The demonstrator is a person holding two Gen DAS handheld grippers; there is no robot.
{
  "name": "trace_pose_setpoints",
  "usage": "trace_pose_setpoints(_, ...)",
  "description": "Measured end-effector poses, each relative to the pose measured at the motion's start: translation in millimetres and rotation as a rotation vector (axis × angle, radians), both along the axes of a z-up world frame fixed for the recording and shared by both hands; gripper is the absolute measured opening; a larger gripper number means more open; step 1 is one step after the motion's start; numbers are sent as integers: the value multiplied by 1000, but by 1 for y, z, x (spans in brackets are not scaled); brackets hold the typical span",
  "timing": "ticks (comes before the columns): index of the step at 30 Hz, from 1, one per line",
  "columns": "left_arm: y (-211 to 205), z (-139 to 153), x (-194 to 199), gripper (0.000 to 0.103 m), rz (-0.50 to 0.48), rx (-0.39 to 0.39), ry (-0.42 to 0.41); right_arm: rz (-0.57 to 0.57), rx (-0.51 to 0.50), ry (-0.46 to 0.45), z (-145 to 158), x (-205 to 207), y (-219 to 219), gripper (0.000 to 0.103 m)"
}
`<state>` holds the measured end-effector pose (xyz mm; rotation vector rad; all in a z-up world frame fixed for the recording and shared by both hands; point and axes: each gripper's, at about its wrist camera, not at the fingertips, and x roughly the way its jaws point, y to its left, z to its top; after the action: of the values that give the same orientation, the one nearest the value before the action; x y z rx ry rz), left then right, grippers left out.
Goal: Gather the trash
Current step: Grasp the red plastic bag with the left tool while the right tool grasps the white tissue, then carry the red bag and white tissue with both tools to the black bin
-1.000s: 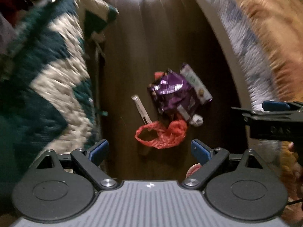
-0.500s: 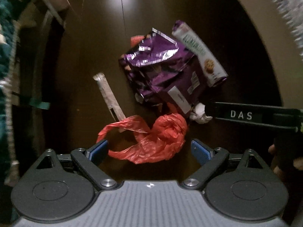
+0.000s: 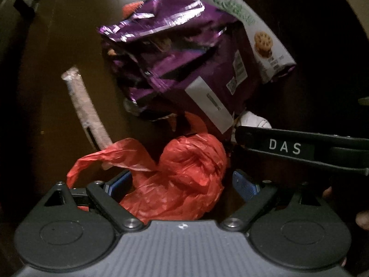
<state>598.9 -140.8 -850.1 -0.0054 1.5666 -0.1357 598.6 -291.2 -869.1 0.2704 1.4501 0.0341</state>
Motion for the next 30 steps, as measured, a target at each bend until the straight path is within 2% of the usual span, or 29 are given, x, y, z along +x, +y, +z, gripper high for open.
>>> trace_pose_setpoints(6,-6,-22,4,93,-5,-19,29,-3,25,7,-18,-1,-2,68)
trace_pose_setpoints(8,-4,-26,6,93,10,-20,33,-6,35,11,-22,-1,-3,56)
trace_pose_setpoints(9,-3,-28,7,88,15,-17,38,-5,37,10,-23,-1,-3,54)
trace_pose_setpoints(10,-3,-30,8,78,16,-17,47,-5,38,2,-23,-1,-3,50)
trace_pose_setpoints(12,-3,-34,9,75,18,-20,73,-9,49,-7,-23,-2,-4,41)
trace_pose_setpoints(16,2,-34,10,70,38,-35,87,-21,56,-14,-18,-1,-7,35)
trace_pose_setpoints(23,9,-14,5,66,43,-45,85,-65,17,-4,6,-16,-8,29)
trace_pose_setpoints(30,22,38,-6,66,44,-39,66,-57,-3,-7,60,-40,-9,28)
